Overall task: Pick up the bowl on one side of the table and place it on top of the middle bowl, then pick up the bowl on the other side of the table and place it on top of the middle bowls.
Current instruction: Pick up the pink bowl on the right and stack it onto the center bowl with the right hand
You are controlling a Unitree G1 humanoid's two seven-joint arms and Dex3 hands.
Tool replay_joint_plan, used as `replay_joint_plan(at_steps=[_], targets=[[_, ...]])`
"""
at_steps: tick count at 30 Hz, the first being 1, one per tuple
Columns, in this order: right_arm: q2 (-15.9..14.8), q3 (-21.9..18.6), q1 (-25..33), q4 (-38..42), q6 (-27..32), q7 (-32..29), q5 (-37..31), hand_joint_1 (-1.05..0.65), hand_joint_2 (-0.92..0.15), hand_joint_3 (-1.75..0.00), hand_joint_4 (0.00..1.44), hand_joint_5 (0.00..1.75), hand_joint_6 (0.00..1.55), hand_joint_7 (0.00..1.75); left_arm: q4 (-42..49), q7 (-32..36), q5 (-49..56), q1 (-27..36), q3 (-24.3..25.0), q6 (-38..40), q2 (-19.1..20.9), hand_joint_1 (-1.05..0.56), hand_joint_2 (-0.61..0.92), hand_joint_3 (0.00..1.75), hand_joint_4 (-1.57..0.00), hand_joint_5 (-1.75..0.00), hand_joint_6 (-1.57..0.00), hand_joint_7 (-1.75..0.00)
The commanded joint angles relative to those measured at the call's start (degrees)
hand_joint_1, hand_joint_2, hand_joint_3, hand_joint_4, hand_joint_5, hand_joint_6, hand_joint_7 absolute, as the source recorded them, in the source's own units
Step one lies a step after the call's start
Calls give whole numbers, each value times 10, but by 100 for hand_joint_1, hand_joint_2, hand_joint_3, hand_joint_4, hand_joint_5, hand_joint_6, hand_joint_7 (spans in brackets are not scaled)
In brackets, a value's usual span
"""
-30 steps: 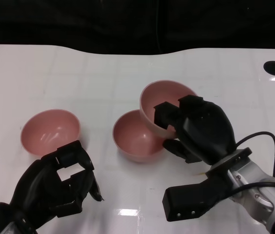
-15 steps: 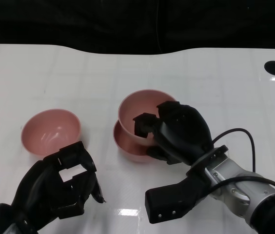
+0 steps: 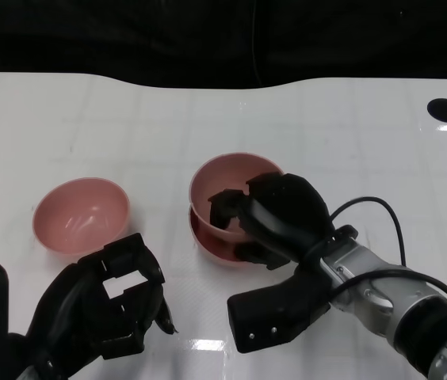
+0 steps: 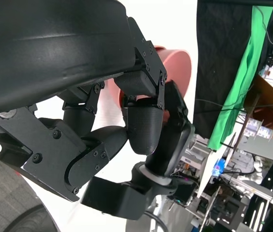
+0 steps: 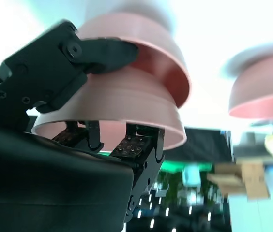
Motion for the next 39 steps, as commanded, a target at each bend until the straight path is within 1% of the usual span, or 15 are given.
replay_joint_plan(at_steps=[1,4,8,13,18,21,27,33,37,39], targets=[[-12,6,7,-7,12,60,9,-52,-91,-29,62,32,71,3,-7,6,0,1,0,-2,0,-23,42,128,-74,-171,-75,-147],[-17,5,14,-23,22,91,13,-60,-92,-30,54,22,64,0,-5,3,1,1,-2,-5,-1,-23,42,129,-75,-170,-76,-146],[-22,3,21,-44,34,115,16,-63,-92,-32,48,17,55,0,-6,3,0,1,-2,-4,-1,-23,42,129,-75,-170,-76,-145],[-28,6,29,-65,46,128,11,-68,-92,-36,42,13,46,0,-6,3,3,0,-3,-6,-1,-24,41,128,-75,-169,-77,-145],[-34,6,36,-90,52,133,10,-71,-92,-40,41,13,44,0,-13,11,6,2,-3,3,0,-23,41,127,-75,-170,-76,-146],[-42,4,44,-121,57,145,9,-73,-92,-46,40,12,44,0,-17,10,5,2,-2,6,2,-22,43,128,-75,-171,-76,-147],[-67,-3,75,-223,76,192,6,-77,-92,-52,39,12,41,0,-21,10,2,2,0,13,2,-23,43,126,-75,-170,-75,-147],[-87,-8,102,-298,99,241,3,-80,-92,-50,36,10,36,0,-26,14,6,3,-1,21,5,-23,42,125,-74,-169,-77,-143],[-94,-8,111,-321,116,264,-7,-85,-92,-49,33,9,33,0,-29,13,10,6,-1,16,5,-22,41,126,-74,-169,-79,-142],[-94,-9,115,-328,123,272,-7,-84,-92,-48,32,9,32,0,-31,15,10,6,-1,19,5,-23,41,127,-74,-170,-79,-143]])
